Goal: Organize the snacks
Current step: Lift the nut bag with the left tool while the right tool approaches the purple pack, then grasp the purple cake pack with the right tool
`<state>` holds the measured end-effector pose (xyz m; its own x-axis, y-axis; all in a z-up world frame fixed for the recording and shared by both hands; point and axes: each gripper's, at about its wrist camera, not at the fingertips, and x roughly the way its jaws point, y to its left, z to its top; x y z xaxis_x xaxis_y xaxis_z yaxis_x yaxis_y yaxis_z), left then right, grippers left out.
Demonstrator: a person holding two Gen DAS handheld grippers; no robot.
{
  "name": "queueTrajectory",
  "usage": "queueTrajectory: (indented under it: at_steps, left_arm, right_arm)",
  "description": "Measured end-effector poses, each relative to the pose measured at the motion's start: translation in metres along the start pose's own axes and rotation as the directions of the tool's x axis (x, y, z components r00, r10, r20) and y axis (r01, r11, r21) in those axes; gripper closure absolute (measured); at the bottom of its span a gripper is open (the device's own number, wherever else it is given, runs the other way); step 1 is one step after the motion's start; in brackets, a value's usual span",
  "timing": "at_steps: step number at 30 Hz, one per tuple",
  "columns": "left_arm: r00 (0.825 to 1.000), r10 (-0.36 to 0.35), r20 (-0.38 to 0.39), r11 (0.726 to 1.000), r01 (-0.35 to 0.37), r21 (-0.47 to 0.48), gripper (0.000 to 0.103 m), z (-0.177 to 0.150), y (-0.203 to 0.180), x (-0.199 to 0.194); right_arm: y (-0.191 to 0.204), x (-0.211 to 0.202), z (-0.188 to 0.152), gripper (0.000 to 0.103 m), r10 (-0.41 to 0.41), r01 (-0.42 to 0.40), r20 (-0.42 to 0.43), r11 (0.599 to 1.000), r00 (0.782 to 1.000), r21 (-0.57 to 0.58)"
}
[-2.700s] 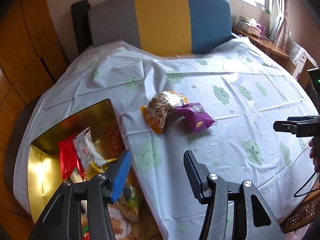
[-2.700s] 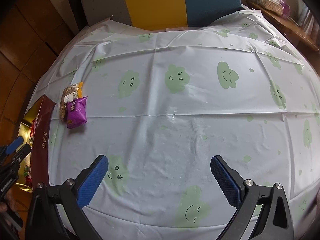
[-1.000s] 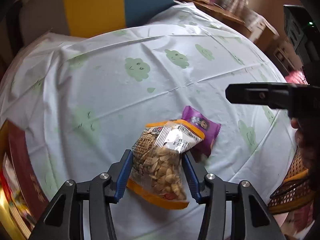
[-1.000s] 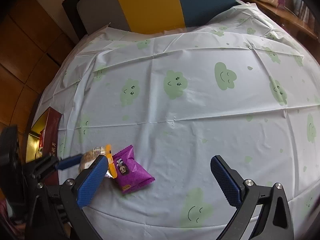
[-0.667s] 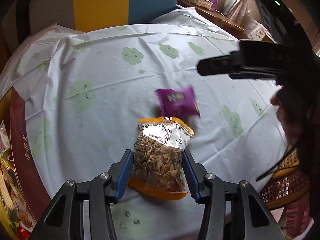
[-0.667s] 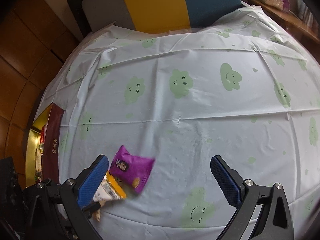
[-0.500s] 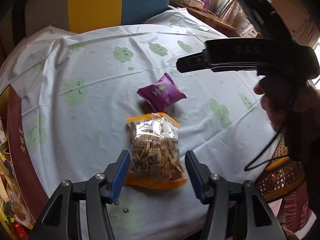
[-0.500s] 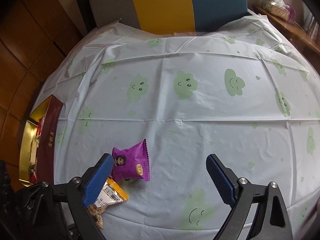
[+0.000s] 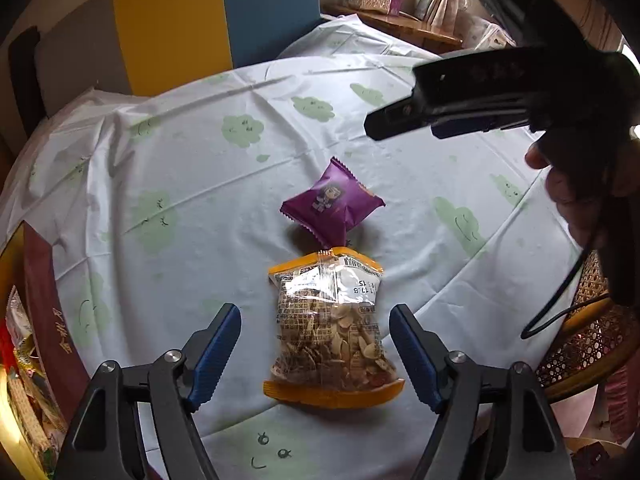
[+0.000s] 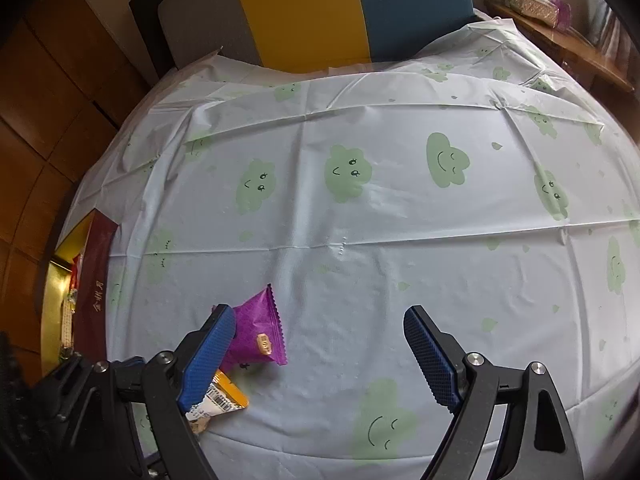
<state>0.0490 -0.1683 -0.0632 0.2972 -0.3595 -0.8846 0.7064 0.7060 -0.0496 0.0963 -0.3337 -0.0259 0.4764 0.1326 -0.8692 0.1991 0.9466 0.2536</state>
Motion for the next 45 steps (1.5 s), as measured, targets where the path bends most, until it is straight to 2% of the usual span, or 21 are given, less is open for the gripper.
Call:
queueTrajectory:
  at_steps: [2,3,4,5,7,10,12,14,15,19,22,23,24,25,27,28,29,31,39,43,45]
  left_arm:
    - [1.0,-0.004,-0.008,1.0,0.004,-0.015,0.025,-0.001,0.0,0.008]
    - [1.0,-0.013,-0.017,0.999,0.012,-0.036,0.031,-0.002,0.002,0.012]
    - [0.999,-0.036,-0.029,0.997,0.034,-0.071,0.049,-0.005,0.005,0.016]
    - [0.999,-0.044,-0.013,0.995,0.042,-0.095,0.049,-0.008,0.007,0.015]
    - [0.999,-0.037,0.0,0.993,0.036,-0.114,0.053,-0.014,0.008,0.01]
    - [1.0,0.004,0.024,0.99,0.0,-0.144,0.054,-0.027,0.011,0.0]
    - [0.999,0.044,0.033,0.985,-0.038,-0.17,0.054,-0.037,0.014,-0.006]
    - [0.995,0.09,0.047,0.979,-0.08,-0.188,0.054,-0.048,0.018,-0.012]
    - [0.994,0.1,0.053,0.977,-0.088,-0.194,0.054,-0.051,0.019,-0.012]
    - [0.991,0.107,0.075,0.972,-0.088,-0.217,0.054,-0.06,0.022,-0.016]
    - [0.989,0.12,0.083,0.972,-0.1,-0.213,0.054,-0.063,0.018,-0.016]
    - [0.989,0.117,0.086,0.972,-0.096,-0.216,0.053,-0.061,0.018,-0.015]
    - [0.99,0.113,0.087,0.972,-0.091,-0.218,0.053,-0.06,0.018,-0.015]
    - [0.99,0.109,0.088,0.972,-0.087,-0.22,0.053,-0.061,0.018,-0.015]
    - [0.99,0.104,0.093,0.971,-0.08,-0.226,0.053,-0.062,0.018,-0.016]
    - [0.99,0.103,0.096,0.97,-0.078,-0.229,0.053,-0.063,0.018,-0.017]
    - [0.99,0.102,0.098,0.97,-0.077,-0.231,0.053,-0.062,0.019,-0.016]
    - [0.99,0.097,0.103,0.969,-0.07,-0.236,0.053,-0.063,0.019,-0.017]
    - [0.989,0.087,0.12,0.967,-0.055,-0.248,0.053,-0.064,0.021,-0.017]
    - [0.988,0.097,0.122,0.968,-0.065,-0.244,0.053,-0.065,0.019,-0.018]
    - [0.987,0.101,0.123,0.968,-0.069,-0.243,0.053,-0.065,0.018,-0.018]
  right_arm:
    - [0.0,-0.002,0.001,0.016,0.009,-0.009,0.011,1.0,1.0,0.006]
    - [-0.001,-0.003,0.002,0.016,0.016,-0.016,0.017,1.0,1.0,0.01]
    - [-0.001,-0.004,0.002,0.016,0.022,-0.022,0.022,1.0,1.0,0.011]
    - [0.0,-0.005,0.002,0.017,0.025,-0.026,0.025,1.0,0.999,0.008]
    - [0.004,-0.005,0.001,0.037,0.041,-0.04,0.024,0.999,0.999,-0.01]
    - [0.011,0.0,-0.001,0.053,0.059,-0.059,-0.006,0.998,0.998,-0.038]
    - [0.017,0.002,-0.004,0.06,0.123,-0.125,-0.037,0.991,0.992,-0.055]
    - [0.024,0.006,-0.008,0.06,0.22,-0.225,-0.091,0.972,0.971,-0.059]
    - [0.028,0.009,-0.011,0.06,0.267,-0.277,-0.134,0.959,0.954,-0.064]
    - [0.045,0.025,-0.025,0.06,0.268,-0.297,-0.234,0.95,0.934,-0.099]
    - [0.047,0.039,-0.03,0.059,0.257,-0.29,-0.276,0.954,0.926,-0.083]
    - [0.047,0.043,-0.029,0.058,0.249,-0.28,-0.279,0.957,0.928,-0.076]
    - [0.045,0.046,-0.027,0.051,0.243,-0.269,-0.271,0.961,0.931,-0.061]
    - [0.041,0.049,-0.022,0.041,0.249,-0.265,-0.245,0.964,0.937,-0.032]
    - [0.032,0.048,-0.013,0.029,0.256,-0.257,-0.161,0.966,0.953,0.013]
    - [0.027,0.045,-0.008,0.027,0.256,-0.253,-0.094,0.967,0.962,0.041]
    - [0.023,0.043,-0.004,0.026,0.263,-0.26,-0.056,0.964,0.963,0.056]
    - [0.02,0.042,0.0,0.026,0.275,-0.272,-0.032,0.959,0.961,0.078]
    - [0.033,0.045,-0.011,0.026,0.192,-0.193,-0.064,0.981,0.979,-0.011]
    - [0.031,0.057,-0.019,0.026,0.153,-0.15,-0.118,0.988,0.981,0.032]
    - [0.029,0.056,-0.018,0.03,0.133,-0.129,-0.108,0.991,0.985,0.041]
